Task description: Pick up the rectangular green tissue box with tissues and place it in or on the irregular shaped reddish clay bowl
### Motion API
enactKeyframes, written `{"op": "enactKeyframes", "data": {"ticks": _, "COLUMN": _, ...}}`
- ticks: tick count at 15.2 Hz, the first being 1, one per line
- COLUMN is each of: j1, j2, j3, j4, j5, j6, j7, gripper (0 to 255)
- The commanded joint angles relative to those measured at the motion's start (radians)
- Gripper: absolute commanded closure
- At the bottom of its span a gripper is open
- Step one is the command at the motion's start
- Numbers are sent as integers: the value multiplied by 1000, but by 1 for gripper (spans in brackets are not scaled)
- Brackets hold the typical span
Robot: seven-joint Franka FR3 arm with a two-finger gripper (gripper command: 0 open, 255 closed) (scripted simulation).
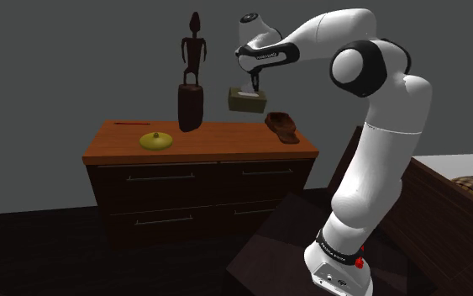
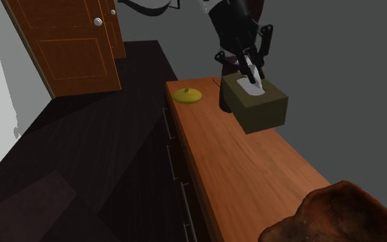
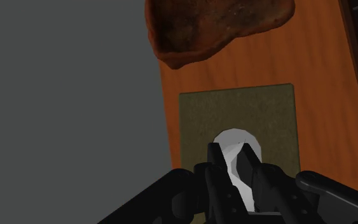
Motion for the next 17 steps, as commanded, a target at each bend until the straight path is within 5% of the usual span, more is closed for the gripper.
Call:
{"op": "enactKeyframes", "data": {"ticks": 1, "j1": -29, "j2": -1, "j3": -18, "j4": 2, "j5": 13, "j6": 22, "j7": -48, "gripper": 255}}
{"op": "enactKeyframes", "data": {"ticks": 17, "j1": -282, "j2": 143, "j3": -120, "j4": 214, "j5": 198, "j6": 123, "j7": -444, "gripper": 255}}
